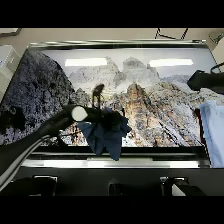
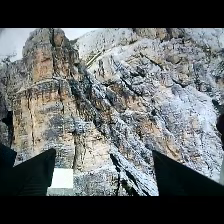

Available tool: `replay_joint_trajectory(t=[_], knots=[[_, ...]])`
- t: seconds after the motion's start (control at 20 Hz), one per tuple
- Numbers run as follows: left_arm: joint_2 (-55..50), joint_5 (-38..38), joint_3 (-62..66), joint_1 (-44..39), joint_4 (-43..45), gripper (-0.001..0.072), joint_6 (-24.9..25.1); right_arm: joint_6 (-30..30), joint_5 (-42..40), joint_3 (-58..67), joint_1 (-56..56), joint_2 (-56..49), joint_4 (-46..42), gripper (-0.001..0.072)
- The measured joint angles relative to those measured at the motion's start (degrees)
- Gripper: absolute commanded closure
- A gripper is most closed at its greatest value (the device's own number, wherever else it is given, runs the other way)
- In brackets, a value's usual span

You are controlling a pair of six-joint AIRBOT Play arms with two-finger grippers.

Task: Fold the clothes and pants, and hang the long-sleeved shirts on hangers.

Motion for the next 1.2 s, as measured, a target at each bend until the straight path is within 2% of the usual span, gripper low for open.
replay_joint_trajectory(t=[0.1,0.25,0.55,0.7,0.85,1.2], knots=[[-2.99,-1.51,1.05,-1.73,-4.46,-0.0002,3.06,0.42,1.31,0.0,0.0,-2.6,0.94,0.002],[-2.38,-8.09,4.13,1.97,-2.64,-0.0002,5.84,0.81,4.28,-0.11,0.0,-8.04,5.03,0.0019],[5.68,-27.96,5.25,22.86,8.76,-0.0001,7.26,-0.24,5.86,-6.08,0.04,-20.87,21.03,0.0021],[7.21,-33.0,-0.7,30.67,10.51,-0.0001,8.41,-0.81,4.98,-10.64,0.46,-26.14,27.04,0.002],[7.74,-31.28,-9.79,34.36,9.62,-0.0001,9.2,-2.58,4.28,-13.77,2.14,-29.2,29.64,0.002],[5.22,-17.29,-22.43,35.39,-4.31,0.0007,13.49,-4.17,-0.68,-15.76,7.28,-31.32,31.12,0.002]])
